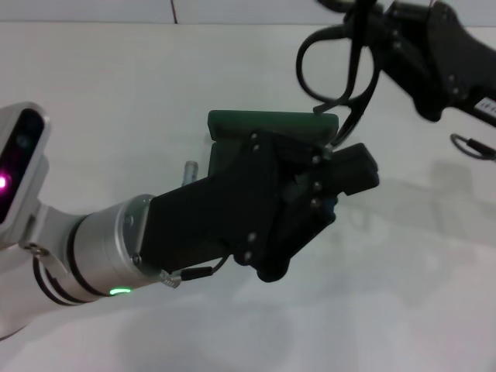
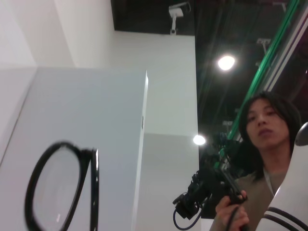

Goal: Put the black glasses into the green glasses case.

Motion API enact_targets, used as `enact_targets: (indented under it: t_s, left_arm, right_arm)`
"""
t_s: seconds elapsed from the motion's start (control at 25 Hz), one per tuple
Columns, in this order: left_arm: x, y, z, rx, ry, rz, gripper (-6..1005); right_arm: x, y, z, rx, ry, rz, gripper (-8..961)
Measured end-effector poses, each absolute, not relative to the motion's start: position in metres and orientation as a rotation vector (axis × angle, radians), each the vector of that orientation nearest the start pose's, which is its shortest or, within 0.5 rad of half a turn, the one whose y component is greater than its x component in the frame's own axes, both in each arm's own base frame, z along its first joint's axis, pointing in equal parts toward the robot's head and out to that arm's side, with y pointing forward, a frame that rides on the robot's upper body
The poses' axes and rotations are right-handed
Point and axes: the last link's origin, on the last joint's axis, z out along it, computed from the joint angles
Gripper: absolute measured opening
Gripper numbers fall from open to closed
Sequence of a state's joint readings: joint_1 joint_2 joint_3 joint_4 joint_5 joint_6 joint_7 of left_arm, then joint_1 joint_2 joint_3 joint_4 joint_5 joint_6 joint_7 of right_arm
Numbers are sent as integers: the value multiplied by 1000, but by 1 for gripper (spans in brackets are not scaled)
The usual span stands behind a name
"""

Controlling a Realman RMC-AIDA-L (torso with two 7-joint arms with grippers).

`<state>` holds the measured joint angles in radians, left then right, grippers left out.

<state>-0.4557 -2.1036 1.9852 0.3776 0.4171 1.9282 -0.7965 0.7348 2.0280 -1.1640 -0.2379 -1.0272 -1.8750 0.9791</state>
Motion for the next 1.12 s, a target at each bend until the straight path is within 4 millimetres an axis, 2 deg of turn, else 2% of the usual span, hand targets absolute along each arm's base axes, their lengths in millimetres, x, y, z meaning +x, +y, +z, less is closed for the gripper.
enact_targets:
  t_s: [0.28,0.48,0.6,0.88,1.12]
  left_arm:
    - [-160,232,-46,-2473,-110,-2001,28]
    - [-159,231,-51,-2567,-139,-1990,28]
    - [-157,229,-53,-2583,-129,-1994,28]
    - [-156,232,-50,-2513,-145,-2020,28]
    - [-166,243,-51,-2444,-270,-1950,28]
  right_arm:
    - [152,329,-3,-2541,72,1679,58]
    - [149,324,8,-2488,43,1790,58]
    - [148,325,10,-2476,41,1800,58]
    - [147,329,-9,-2581,66,1662,58]
    - [146,332,-21,-2648,68,1560,58]
